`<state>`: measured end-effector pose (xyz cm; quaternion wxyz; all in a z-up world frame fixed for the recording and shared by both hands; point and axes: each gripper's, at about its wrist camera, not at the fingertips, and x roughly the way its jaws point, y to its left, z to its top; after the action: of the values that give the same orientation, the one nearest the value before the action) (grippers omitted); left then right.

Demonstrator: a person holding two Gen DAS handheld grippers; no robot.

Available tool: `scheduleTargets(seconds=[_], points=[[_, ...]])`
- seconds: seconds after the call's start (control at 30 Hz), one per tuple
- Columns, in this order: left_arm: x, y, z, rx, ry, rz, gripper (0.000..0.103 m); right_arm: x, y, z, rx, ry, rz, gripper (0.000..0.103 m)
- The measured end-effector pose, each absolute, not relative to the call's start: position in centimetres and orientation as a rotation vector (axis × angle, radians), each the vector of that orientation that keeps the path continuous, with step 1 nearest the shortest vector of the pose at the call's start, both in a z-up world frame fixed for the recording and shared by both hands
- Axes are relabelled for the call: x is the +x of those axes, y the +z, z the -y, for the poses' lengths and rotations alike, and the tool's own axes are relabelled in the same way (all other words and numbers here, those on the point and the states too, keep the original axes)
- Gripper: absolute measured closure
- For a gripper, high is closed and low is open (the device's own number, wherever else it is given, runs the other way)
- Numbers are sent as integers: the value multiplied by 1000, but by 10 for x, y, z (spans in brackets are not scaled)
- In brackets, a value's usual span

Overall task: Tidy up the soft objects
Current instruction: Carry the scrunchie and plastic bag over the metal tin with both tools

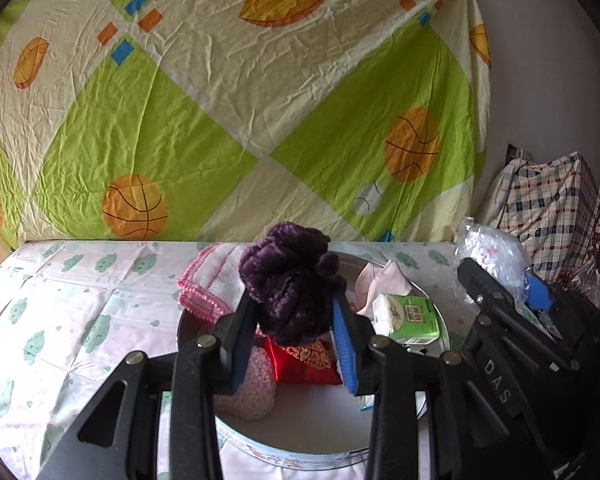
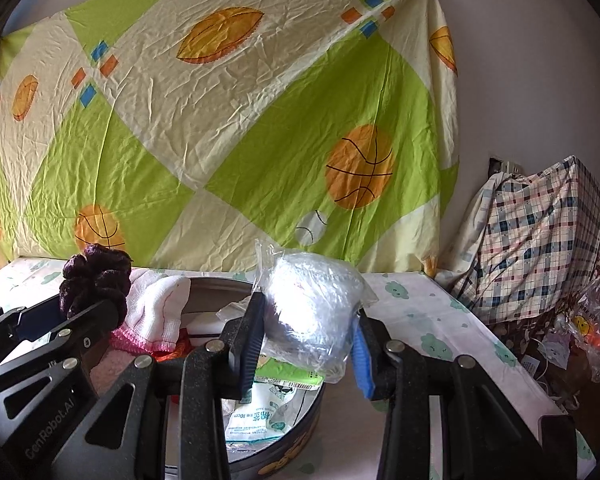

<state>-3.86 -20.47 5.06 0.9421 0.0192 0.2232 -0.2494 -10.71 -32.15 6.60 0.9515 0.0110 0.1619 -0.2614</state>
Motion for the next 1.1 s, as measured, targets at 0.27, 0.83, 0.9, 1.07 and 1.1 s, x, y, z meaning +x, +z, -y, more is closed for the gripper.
scheduleTargets(seconds=[0.27, 0.83, 0.9, 1.07, 1.1], points=[[-28, 45, 211, 40, -500, -481, 68, -98, 69, 334, 41, -539, -337, 61], [-1, 36, 218, 63, -452, -544, 68, -53, 76, 349, 53, -510, -389, 61], [0, 36, 218, 71, -447, -543, 68, -48, 77, 348, 52, -507, -396, 61], [8, 33, 216, 81, -439, -562, 68, -32, 77, 347, 48, -486, -438, 61], [9, 33, 216, 80, -439, -566, 68, -29, 76, 348, 50, -483, -449, 61]])
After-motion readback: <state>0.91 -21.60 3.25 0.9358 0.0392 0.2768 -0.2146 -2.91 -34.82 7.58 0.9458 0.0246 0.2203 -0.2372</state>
